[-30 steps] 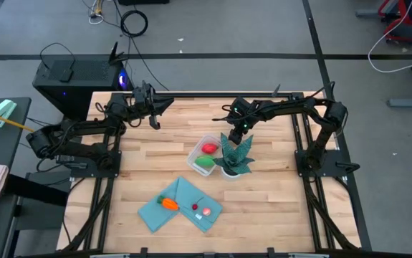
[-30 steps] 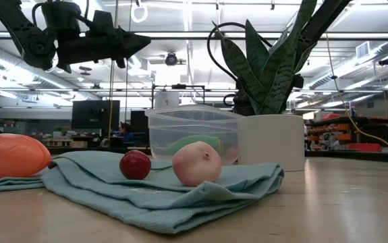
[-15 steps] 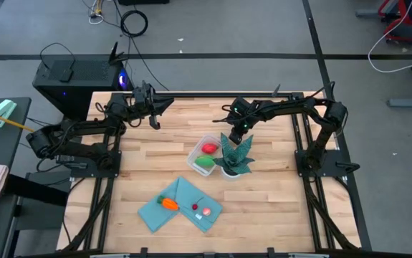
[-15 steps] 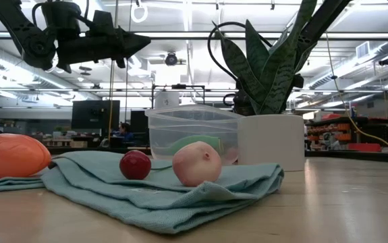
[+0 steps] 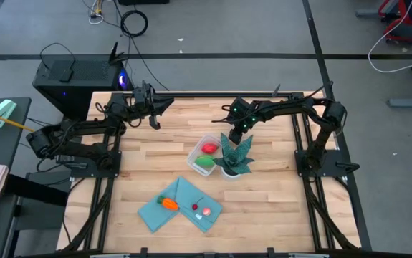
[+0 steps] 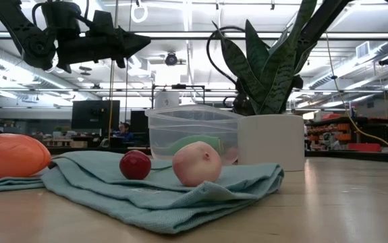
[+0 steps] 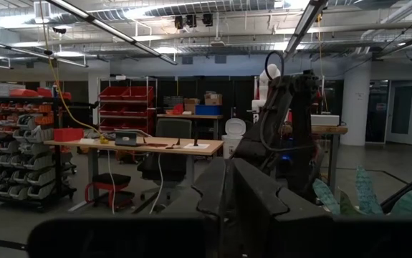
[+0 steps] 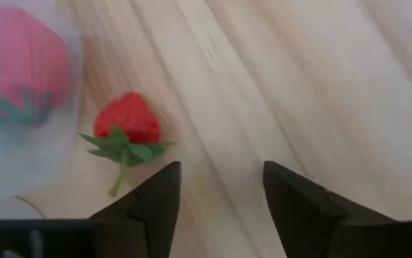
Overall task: Pick and placing Produce into tupperware
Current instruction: Put the strawberry into the container
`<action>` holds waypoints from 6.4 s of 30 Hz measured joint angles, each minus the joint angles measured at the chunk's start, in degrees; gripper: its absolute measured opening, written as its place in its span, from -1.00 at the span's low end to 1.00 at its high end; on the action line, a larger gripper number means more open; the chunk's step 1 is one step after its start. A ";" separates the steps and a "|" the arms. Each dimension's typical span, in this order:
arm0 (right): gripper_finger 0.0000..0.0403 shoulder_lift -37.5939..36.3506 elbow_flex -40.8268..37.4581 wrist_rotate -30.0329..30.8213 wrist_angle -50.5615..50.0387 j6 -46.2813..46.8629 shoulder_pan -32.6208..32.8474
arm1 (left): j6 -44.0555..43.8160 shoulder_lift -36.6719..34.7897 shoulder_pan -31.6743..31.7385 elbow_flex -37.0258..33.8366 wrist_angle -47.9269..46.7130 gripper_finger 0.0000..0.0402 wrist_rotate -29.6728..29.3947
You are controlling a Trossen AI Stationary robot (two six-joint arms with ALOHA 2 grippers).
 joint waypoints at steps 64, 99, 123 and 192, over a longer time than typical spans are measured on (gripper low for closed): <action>0.10 1.50 11.54 -3.24 -18.12 -6.50 4.21 | 0.61 0.01 0.39 0.00 -1.11 -0.83 0.00; -0.42 1.96 7.85 -0.89 -10.83 -5.58 6.60 | 0.51 0.01 0.39 0.00 -1.05 -0.82 0.00; -0.99 1.96 12.45 7.39 -12.72 -14.25 2.23 | 0.57 0.01 0.39 0.00 -1.06 -0.83 -0.01; -0.77 1.96 33.86 -0.52 -30.13 -8.55 15.78 | 0.59 0.00 0.39 0.00 -1.05 -0.80 -0.02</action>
